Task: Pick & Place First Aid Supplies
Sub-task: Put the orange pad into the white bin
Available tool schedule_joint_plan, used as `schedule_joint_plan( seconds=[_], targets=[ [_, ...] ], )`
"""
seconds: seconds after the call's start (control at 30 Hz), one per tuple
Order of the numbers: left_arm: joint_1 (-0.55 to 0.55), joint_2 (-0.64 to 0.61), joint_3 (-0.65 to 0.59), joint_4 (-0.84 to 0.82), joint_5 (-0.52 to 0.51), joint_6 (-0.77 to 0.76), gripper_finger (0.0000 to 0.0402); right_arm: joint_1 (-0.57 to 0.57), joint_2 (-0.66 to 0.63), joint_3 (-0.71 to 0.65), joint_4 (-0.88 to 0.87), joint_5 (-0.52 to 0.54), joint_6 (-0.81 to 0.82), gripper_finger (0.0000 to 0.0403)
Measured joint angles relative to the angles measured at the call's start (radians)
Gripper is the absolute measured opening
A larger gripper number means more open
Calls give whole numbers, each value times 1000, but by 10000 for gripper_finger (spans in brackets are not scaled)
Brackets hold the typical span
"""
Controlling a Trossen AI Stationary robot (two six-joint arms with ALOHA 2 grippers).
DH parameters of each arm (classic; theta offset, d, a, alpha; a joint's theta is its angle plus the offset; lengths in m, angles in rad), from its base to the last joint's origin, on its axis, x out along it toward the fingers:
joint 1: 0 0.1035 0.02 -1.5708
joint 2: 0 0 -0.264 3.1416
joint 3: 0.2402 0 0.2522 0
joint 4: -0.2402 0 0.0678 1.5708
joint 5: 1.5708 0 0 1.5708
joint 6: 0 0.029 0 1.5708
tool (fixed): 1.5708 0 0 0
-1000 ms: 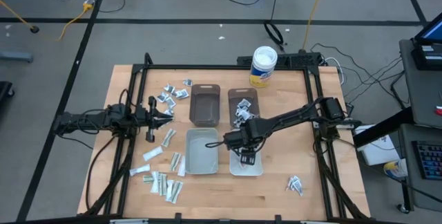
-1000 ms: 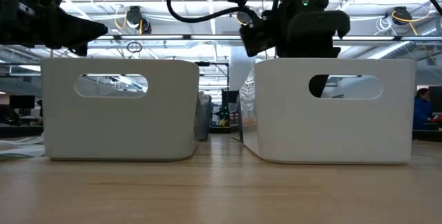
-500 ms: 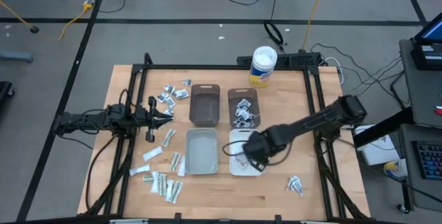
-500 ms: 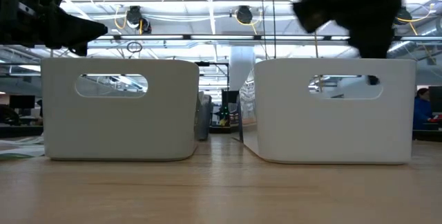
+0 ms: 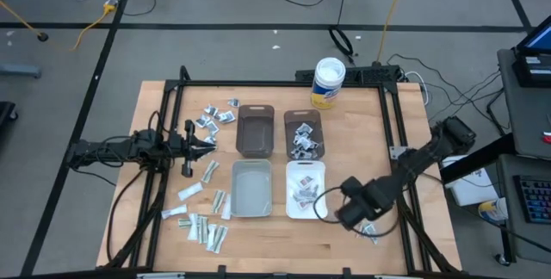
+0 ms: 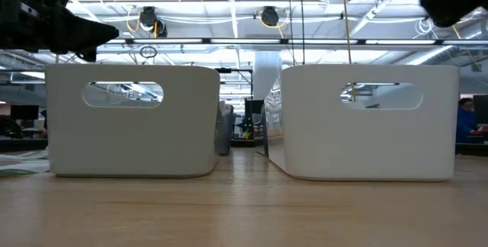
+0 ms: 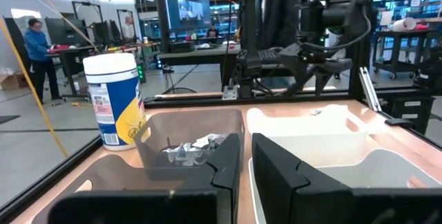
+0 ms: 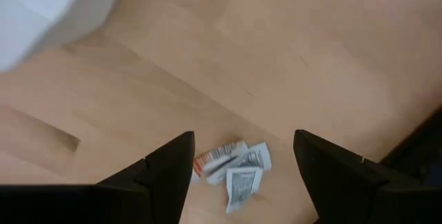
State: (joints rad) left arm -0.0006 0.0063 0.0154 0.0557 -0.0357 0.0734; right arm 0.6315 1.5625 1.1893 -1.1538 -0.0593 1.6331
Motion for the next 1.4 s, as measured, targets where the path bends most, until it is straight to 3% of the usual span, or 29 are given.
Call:
schedule_joint_plan(
  seconds=[0.37, 1.2, 1.4],
  targets=[
    [0, 0, 0, 0, 0, 0, 47, 133, -5, -12, 19, -25, 234, 227],
    [0, 0, 0, 0, 0, 0, 47, 149, 122, -203, 430, -76, 253, 226],
    [0, 0, 0, 0, 0, 0, 47, 149, 119, -212, 440, -79, 266, 186]
  ],
)
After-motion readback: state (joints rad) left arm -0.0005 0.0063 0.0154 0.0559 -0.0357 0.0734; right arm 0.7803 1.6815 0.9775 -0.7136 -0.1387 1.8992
